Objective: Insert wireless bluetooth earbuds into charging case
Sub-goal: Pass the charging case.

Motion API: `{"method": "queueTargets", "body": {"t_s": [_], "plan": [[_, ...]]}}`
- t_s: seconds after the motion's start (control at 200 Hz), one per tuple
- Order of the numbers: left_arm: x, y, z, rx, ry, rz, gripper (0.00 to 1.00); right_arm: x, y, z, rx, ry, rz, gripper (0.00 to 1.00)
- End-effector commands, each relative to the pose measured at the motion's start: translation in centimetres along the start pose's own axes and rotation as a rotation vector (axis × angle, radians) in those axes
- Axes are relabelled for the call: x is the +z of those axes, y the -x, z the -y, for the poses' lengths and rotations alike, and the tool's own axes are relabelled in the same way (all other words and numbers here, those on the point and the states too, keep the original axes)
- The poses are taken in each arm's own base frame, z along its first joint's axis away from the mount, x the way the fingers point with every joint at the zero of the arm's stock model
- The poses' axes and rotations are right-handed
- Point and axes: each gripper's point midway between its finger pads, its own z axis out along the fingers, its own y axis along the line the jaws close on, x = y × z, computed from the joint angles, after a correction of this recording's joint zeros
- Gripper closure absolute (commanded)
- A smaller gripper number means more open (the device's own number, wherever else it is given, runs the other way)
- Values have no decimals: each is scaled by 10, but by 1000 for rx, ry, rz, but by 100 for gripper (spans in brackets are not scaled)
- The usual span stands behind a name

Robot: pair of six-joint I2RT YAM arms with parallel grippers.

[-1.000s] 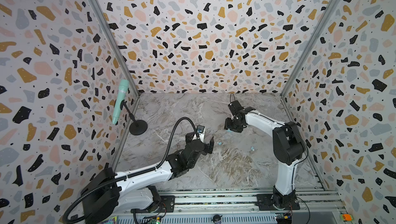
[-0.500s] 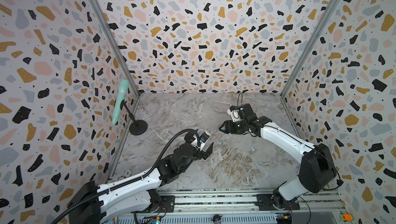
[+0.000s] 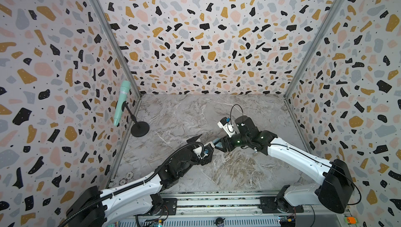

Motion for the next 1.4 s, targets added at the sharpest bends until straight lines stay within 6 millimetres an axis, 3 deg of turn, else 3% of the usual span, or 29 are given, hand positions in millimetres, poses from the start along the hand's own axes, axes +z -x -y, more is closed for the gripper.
{"method": "queueTargets", "body": {"t_s": [0.0,0.27,0.521,0.961,1.397], "plan": [[-6,9,3,43,-26,59,0,-6,8,-20,-90,59,39,100],[-8,5,21,66,-115,65,0,3,-3,-39,-151,112,8,100],[-12,9,27,62,-158,89,1,5,-8,-44,-157,147,4,100],[-12,8,36,71,-203,88,26,6,-10,-49,-153,185,3,100],[-13,15,27,59,-155,127,33,8,-11,-48,-132,185,2,100]]}}
